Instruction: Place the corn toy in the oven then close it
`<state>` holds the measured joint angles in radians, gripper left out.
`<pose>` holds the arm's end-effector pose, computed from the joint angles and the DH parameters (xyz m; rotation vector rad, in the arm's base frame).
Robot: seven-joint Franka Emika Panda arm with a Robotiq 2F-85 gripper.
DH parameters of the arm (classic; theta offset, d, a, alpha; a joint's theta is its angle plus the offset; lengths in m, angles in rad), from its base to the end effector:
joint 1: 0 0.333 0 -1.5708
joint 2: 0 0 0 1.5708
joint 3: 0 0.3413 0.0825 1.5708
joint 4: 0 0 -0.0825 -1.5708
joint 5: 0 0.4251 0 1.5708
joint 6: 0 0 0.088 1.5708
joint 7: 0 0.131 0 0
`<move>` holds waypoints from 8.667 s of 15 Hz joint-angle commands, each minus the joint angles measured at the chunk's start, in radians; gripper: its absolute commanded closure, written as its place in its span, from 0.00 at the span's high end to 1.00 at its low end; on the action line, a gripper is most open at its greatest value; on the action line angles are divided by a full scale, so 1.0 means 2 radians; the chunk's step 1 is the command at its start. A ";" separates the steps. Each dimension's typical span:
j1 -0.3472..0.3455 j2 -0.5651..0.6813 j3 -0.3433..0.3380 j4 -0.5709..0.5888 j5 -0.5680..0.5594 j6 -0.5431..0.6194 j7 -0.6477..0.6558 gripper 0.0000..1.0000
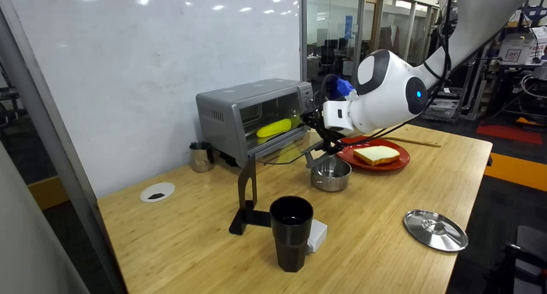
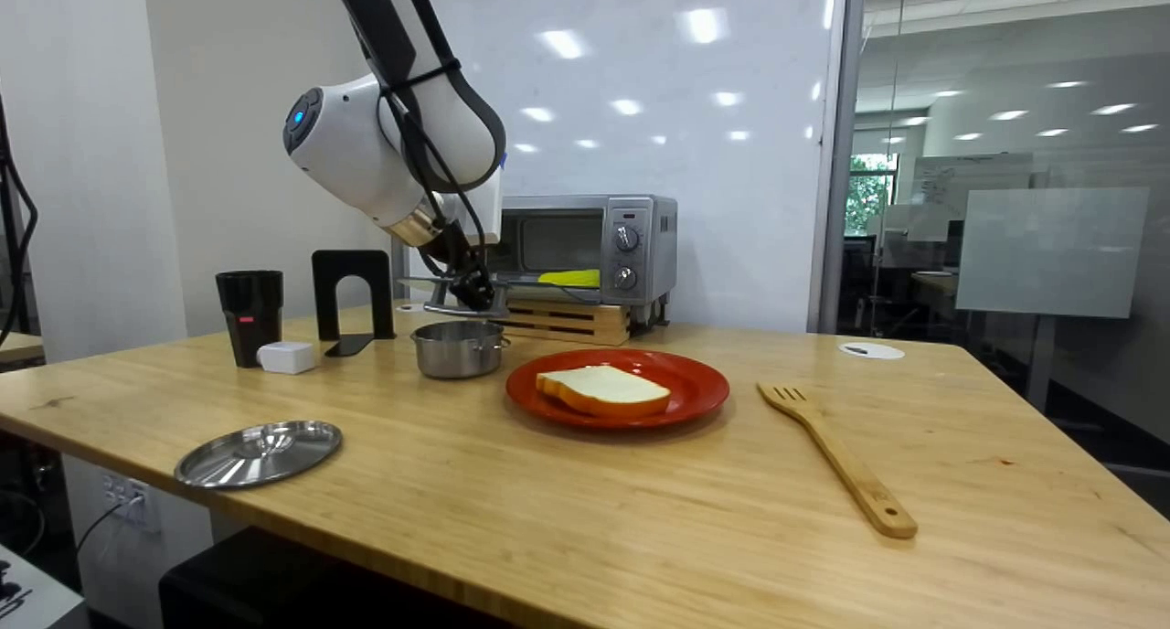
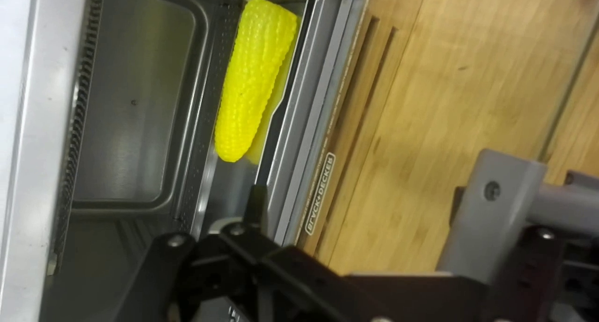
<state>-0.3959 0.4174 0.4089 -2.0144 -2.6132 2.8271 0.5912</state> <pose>0.6284 0.0275 0.2278 1.3304 1.7636 0.6255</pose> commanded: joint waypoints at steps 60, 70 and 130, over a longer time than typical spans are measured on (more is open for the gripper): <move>0.144 -0.014 -0.149 0.084 0.711 0.045 -0.476 1.00; 0.170 -0.014 -0.160 0.108 0.788 0.004 -0.555 1.00; 0.254 -0.320 -0.159 -0.192 1.113 -0.157 -0.403 1.00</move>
<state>0.1008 -0.1348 0.0985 -2.2890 -0.4911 2.4538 -0.1750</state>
